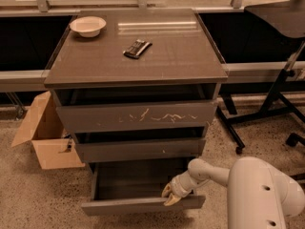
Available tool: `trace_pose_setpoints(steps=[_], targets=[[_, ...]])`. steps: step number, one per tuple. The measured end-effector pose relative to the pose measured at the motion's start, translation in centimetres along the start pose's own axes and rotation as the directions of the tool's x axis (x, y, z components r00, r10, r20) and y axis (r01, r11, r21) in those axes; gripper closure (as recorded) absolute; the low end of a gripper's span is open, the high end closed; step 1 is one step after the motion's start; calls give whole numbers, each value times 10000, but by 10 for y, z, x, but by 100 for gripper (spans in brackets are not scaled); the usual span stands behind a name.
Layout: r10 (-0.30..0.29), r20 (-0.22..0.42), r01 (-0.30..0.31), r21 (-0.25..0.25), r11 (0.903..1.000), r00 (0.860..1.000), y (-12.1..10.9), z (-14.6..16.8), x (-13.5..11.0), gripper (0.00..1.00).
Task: Open bottom drawer
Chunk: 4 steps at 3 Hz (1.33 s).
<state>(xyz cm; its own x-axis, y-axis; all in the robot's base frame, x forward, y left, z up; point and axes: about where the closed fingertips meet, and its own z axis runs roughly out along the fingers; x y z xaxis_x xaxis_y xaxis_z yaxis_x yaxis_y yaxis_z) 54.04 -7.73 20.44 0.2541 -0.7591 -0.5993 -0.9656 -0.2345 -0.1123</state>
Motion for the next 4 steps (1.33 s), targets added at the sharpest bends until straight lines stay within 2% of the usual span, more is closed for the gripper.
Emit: trace_pose_setpoints(steps=[1, 2, 4], targets=[[0, 0, 0, 0, 10000, 10000, 2, 0, 0, 82], [0, 1, 0, -1, 10000, 10000, 2, 0, 0, 51], [0, 1, 0, -1, 10000, 10000, 2, 0, 0, 4]])
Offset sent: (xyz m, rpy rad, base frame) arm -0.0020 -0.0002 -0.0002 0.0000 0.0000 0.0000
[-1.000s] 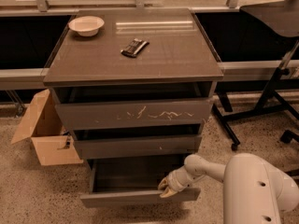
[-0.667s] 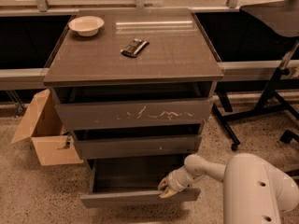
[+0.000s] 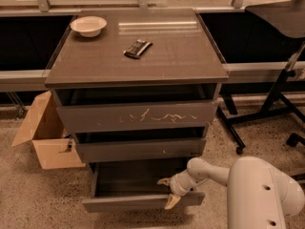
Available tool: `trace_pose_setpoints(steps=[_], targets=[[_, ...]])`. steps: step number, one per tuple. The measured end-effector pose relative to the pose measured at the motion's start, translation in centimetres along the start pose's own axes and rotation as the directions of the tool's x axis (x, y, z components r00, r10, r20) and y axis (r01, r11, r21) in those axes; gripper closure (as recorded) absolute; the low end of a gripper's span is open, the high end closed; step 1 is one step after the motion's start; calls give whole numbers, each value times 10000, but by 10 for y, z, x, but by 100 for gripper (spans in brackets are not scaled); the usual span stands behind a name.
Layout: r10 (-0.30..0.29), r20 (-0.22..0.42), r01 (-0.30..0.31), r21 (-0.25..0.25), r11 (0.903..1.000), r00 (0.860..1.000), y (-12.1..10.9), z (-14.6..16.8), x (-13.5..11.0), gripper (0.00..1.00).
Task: Open bottom drawer
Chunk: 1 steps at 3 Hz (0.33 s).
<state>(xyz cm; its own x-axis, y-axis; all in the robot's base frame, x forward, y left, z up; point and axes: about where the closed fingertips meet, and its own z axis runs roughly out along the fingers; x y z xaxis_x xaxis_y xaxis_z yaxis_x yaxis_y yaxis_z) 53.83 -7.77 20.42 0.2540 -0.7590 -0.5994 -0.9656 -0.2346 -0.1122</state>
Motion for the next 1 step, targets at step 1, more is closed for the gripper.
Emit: trace_pose_setpoints(steps=[1], targets=[[-3, 12, 3, -5, 10000, 10000, 0, 0, 0, 0]])
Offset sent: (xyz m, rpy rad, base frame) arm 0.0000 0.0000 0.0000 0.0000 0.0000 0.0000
